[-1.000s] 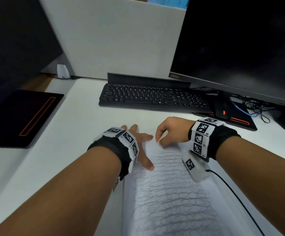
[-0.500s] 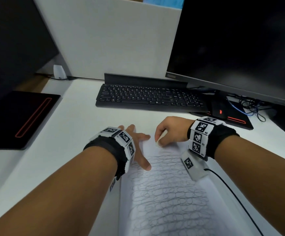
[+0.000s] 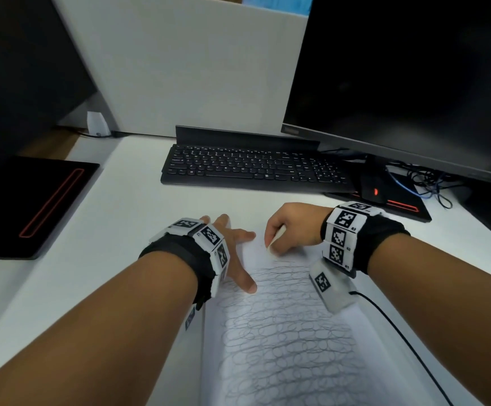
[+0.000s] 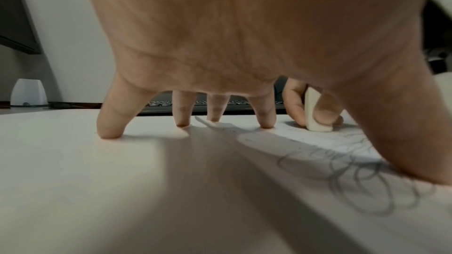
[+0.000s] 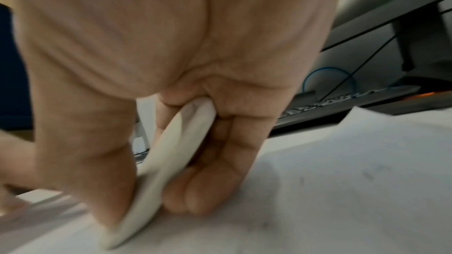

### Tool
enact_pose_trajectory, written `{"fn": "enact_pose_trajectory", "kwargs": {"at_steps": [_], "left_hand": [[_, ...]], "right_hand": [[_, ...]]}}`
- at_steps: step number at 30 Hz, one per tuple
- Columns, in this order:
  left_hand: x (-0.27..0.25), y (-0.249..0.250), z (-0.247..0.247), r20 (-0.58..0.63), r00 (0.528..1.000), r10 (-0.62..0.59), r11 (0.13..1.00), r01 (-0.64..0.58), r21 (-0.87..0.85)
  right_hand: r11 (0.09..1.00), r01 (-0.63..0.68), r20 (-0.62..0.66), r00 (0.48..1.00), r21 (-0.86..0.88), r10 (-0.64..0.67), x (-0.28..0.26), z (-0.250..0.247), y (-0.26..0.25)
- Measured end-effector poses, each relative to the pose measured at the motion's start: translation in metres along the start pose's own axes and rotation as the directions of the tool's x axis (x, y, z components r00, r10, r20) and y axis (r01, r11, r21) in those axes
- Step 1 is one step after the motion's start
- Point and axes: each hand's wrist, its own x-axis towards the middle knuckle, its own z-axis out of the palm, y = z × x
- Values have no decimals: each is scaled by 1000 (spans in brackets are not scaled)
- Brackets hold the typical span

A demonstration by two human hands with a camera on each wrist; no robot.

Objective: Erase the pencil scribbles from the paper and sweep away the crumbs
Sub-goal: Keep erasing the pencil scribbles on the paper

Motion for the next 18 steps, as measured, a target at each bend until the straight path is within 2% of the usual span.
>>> {"fn": "enact_pose_trajectory", "kwargs": {"at_steps": [2,6,10,14,18], "left_hand": [[0,0,1,1,1000,-6,1000,6,-1],[3,0,2,-11,1000,-6,1000,6,16],[1,0,2,-18,1000,-1,1000,1,-6],[4,-2,4,-27,1000,-3,1000,2,-11],[3,0,4,-28,1000,-9,1000,8,-8]], "right_hand": [[1000,-12,-31,999,-4,12,0,-2,1],[1000,20,82,997,-21,-18,-1,5,-3],[1000,-15,-26,1000,-9,15,-1,-2,3],[999,29,94,995,-15,-28,-4,6,-1],[1000,-3,-21,1000,-17,3,-4,0,3]]}}
